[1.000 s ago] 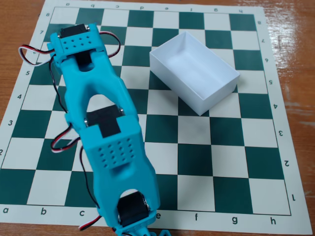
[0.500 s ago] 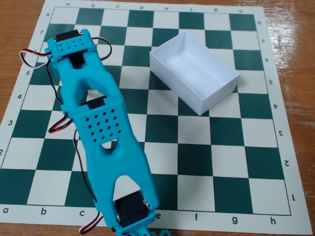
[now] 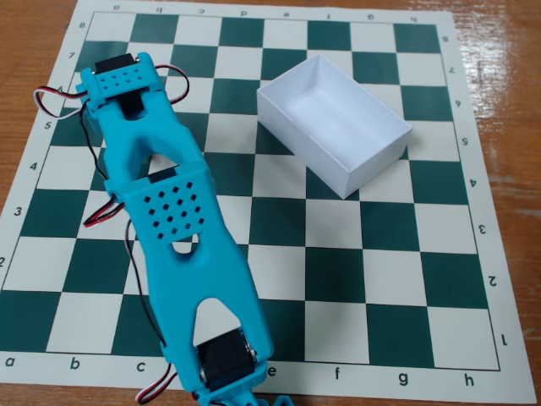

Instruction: Grab the toy horse and put it in the box.

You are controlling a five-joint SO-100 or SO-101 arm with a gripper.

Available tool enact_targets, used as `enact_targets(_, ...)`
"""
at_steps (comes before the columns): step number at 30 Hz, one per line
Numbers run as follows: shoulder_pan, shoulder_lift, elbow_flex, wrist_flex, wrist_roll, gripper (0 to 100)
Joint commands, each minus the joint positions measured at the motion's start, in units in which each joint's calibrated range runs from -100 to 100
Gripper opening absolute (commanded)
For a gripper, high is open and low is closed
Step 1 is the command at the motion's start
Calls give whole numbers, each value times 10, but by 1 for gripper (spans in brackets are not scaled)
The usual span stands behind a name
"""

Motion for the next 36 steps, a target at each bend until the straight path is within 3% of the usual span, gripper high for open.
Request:
enact_targets(1, 1, -21, -20, 4, 1, 0)
enact_targets(8, 40, -182, -6, 47, 35, 0)
enact_targets(18, 194, -411, 149, 26, 212, 0)
enact_targets(26, 302, -395, 251, -89, 273, 0)
enact_targets(36, 318, -272, 266, -184, 274, 0)
